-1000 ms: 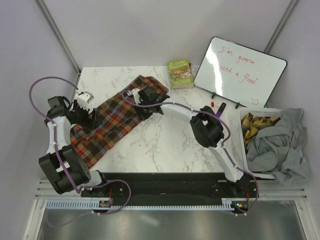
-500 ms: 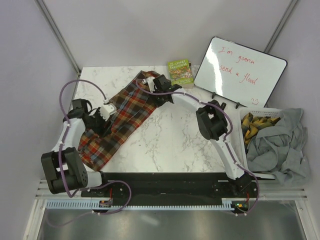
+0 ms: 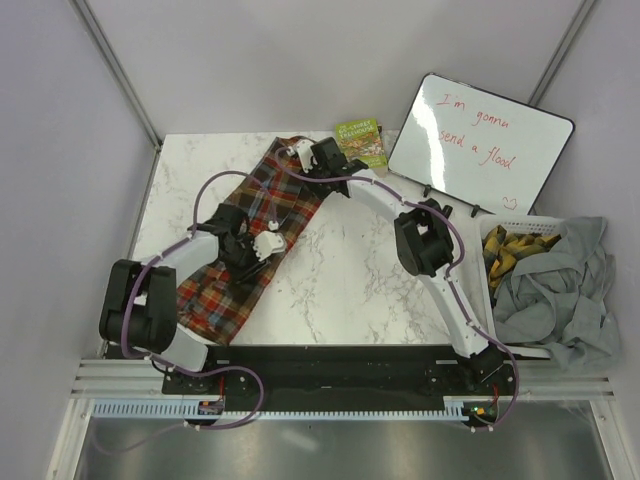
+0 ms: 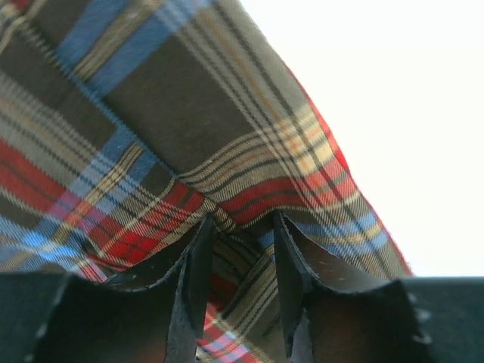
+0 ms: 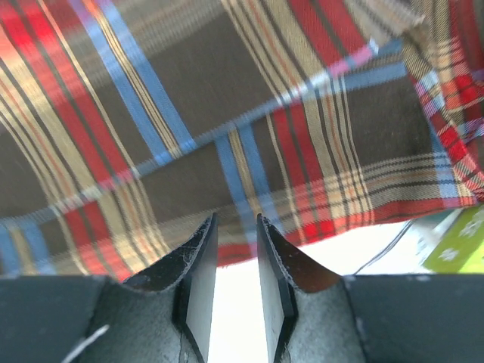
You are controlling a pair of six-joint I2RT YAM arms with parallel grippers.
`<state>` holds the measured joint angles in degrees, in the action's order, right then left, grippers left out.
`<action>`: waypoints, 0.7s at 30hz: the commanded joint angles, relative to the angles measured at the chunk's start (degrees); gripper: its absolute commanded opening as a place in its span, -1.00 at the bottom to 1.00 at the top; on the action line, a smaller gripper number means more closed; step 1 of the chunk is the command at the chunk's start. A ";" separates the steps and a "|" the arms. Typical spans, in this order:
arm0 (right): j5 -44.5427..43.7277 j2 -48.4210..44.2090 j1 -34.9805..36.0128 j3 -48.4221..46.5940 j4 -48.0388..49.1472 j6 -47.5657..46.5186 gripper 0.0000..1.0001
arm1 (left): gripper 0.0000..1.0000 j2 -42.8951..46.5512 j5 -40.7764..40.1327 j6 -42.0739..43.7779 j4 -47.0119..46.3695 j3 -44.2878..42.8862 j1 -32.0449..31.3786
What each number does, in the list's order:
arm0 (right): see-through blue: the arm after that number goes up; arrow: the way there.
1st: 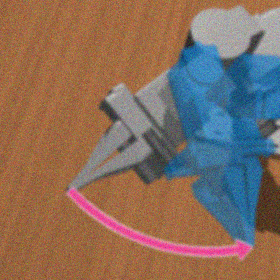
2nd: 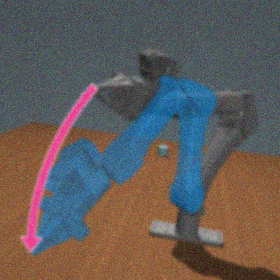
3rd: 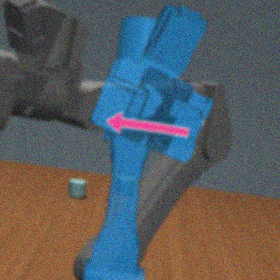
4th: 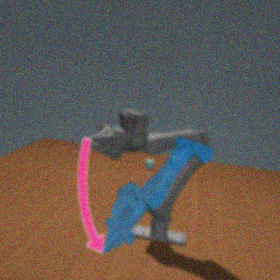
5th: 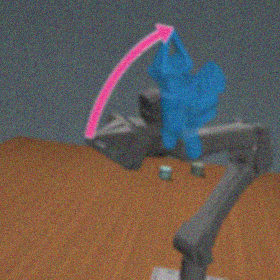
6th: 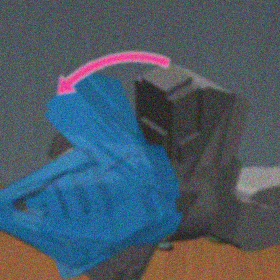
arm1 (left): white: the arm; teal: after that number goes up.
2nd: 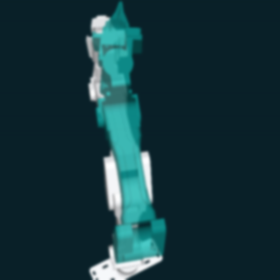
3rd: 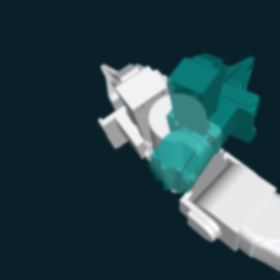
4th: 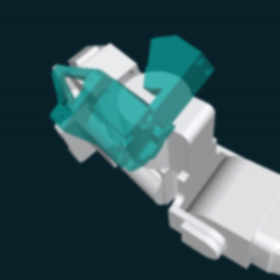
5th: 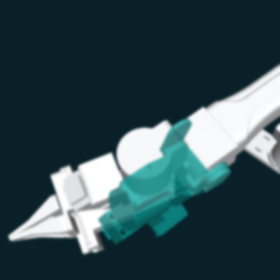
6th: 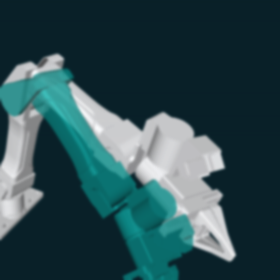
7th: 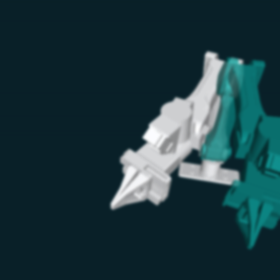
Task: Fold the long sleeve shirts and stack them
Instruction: Fold the shirt
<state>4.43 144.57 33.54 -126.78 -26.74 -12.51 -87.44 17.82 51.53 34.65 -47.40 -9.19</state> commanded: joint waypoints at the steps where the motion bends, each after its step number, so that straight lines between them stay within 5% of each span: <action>1: -1.17 1.33 0.30 -4.00 2.66 -1.11 -0.31 | -0.14 -0.27 2.74 -8.63 -0.20 1.43 -7.41; 8: -0.21 -7.01 -2.42 1.44 3.19 1.08 -0.28 | -0.19 -6.50 8.62 -18.64 -0.46 -3.48 -15.50; 13: 4.70 -14.84 -3.57 9.00 1.79 2.14 -0.29 | -0.16 -0.13 23.38 -23.31 -1.60 -4.11 -15.24; 17: 4.89 -17.30 -0.67 13.39 -2.52 2.49 -0.33 | -0.08 11.57 30.51 -28.75 -5.74 -3.66 -8.49; 21: 5.33 -18.63 3.72 17.61 -2.88 3.99 -0.35 | -0.05 16.16 27.53 -29.64 -3.73 -5.33 0.73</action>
<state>7.22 128.14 31.75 -112.84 -27.35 -10.37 -74.87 41.54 26.52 31.62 -50.43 -15.97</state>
